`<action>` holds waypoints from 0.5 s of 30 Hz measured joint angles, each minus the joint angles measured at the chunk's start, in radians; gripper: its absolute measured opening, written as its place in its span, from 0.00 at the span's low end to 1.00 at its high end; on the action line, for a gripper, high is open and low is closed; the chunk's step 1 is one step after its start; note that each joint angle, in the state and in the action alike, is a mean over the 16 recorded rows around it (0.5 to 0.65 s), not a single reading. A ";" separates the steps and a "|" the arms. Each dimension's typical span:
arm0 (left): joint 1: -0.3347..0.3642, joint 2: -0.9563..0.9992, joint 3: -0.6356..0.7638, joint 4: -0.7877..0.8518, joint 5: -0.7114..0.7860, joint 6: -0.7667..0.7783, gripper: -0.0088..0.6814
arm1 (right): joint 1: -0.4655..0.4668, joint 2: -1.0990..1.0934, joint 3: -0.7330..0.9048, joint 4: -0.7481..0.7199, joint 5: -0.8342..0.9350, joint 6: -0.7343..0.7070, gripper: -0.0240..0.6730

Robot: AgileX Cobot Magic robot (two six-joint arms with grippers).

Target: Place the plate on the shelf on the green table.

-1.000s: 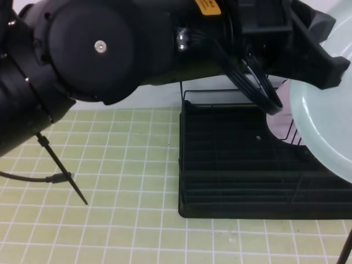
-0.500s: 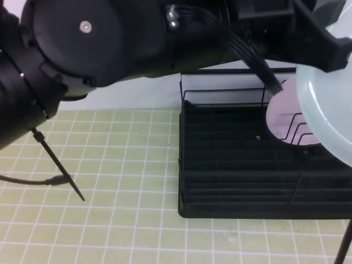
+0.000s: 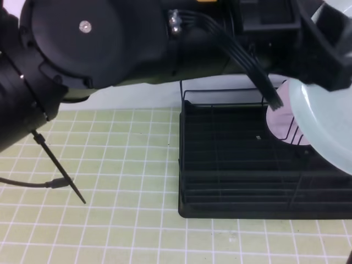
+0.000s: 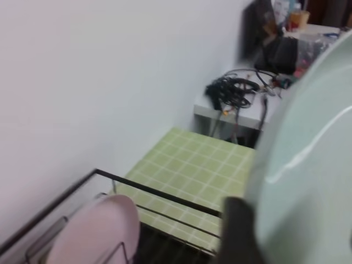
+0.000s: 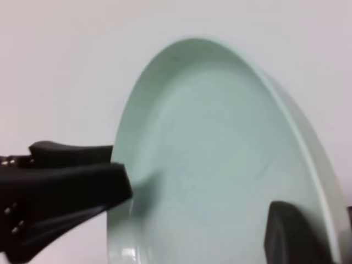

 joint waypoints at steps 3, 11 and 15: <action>0.001 -0.004 0.000 0.005 0.008 -0.001 0.60 | 0.000 0.000 0.000 -0.001 -0.005 -0.021 0.17; 0.007 -0.052 0.000 0.065 0.024 -0.011 0.72 | 0.001 0.020 -0.030 -0.007 -0.050 -0.183 0.17; 0.010 -0.099 0.000 0.142 0.033 -0.032 0.60 | 0.002 0.060 -0.077 -0.018 -0.067 -0.321 0.16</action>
